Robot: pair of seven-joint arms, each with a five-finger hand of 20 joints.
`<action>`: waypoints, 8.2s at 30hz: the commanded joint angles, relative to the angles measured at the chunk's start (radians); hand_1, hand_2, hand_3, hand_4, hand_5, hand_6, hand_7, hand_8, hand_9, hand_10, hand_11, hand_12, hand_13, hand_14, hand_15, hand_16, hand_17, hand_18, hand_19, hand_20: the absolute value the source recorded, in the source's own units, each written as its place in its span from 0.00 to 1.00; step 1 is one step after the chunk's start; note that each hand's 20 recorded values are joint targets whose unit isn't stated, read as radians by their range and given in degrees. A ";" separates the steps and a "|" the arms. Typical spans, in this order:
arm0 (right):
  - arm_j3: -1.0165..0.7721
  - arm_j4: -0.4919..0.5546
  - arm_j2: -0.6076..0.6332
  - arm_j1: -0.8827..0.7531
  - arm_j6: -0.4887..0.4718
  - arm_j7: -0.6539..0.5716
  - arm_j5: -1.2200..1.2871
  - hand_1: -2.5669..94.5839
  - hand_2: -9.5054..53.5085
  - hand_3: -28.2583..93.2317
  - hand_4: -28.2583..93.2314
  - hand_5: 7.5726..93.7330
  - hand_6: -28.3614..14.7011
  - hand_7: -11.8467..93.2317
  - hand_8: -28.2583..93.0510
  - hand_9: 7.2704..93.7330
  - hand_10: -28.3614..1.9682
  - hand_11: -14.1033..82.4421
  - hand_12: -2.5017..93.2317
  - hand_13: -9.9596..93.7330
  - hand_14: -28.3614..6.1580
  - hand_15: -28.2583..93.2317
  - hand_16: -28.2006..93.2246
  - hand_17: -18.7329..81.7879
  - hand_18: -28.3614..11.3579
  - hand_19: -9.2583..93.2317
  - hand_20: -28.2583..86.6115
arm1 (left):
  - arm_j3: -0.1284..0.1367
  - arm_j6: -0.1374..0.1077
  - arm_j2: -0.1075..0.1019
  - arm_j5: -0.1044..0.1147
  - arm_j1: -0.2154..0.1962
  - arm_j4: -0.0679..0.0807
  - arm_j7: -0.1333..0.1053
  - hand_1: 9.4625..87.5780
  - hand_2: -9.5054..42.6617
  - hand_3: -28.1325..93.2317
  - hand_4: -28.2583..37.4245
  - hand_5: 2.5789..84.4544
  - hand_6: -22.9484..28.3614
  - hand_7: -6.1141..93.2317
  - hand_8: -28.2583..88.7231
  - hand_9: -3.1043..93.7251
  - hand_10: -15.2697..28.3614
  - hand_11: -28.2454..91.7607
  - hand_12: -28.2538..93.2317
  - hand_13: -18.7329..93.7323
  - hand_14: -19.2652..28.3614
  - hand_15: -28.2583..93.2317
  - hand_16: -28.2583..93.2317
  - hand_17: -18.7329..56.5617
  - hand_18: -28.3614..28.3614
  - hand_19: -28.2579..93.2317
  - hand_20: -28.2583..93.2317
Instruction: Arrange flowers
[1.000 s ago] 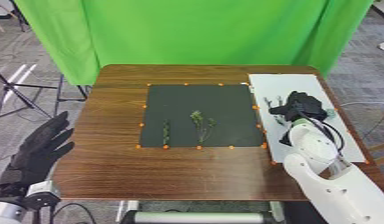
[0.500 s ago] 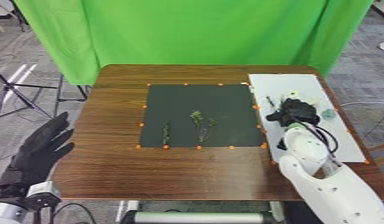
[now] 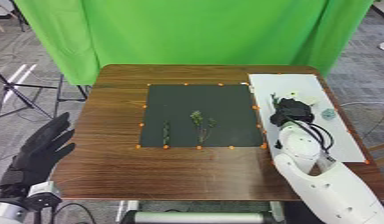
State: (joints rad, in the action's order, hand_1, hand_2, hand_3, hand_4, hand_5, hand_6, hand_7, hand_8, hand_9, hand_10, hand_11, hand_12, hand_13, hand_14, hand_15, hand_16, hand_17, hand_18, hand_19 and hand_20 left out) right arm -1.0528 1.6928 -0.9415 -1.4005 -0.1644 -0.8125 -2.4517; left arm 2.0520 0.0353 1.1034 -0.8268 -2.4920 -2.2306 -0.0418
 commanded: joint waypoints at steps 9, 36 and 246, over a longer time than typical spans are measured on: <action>-0.012 0.051 0.022 -0.077 0.104 0.070 0.005 0.49 0.00 0.90 0.04 0.77 0.66 0.58 0.33 0.88 0.68 0.71 0.50 0.85 0.64 0.88 0.53 0.61 0.17 1.00 0.80 | 0.004 0.010 -0.007 0.006 -0.004 0.001 0.017 0.19 0.09 0.80 0.03 0.22 0.45 0.24 0.16 0.19 0.53 0.30 0.42 0.26 0.62 0.32 0.32 0.09 0.79 0.49 0.32; 0.096 0.132 -0.115 -0.103 0.098 0.075 -0.073 0.48 0.00 0.90 0.07 0.79 0.66 0.60 0.32 0.91 0.71 0.74 0.47 0.88 0.67 0.89 0.54 0.66 0.17 1.00 0.84 | -0.002 0.010 0.006 0.007 0.000 -0.001 0.027 0.19 0.09 0.80 0.03 0.22 0.45 0.24 0.16 0.19 0.53 0.30 0.42 0.26 0.62 0.32 0.32 0.09 0.79 0.50 0.32; 0.227 0.081 -0.061 0.197 0.131 0.255 -0.078 0.35 0.00 0.96 0.00 0.38 0.54 0.42 0.11 0.42 0.45 0.51 0.30 0.55 0.52 0.80 0.43 0.36 0.20 0.86 0.74 | 0.068 -0.034 -0.013 0.009 -0.039 -0.022 0.010 0.19 0.11 0.80 0.03 0.22 0.45 0.24 0.16 0.19 0.53 0.30 0.42 0.26 0.62 0.33 0.31 0.09 0.79 0.50 0.32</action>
State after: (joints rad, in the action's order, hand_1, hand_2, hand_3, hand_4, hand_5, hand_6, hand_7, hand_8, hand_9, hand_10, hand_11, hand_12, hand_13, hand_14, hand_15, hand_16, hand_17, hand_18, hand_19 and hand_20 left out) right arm -0.6843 1.7924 -1.2348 -1.1754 -0.1047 -0.4668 -2.5356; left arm 2.1049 0.0157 1.0641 -0.8100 -2.4988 -2.2370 -0.0231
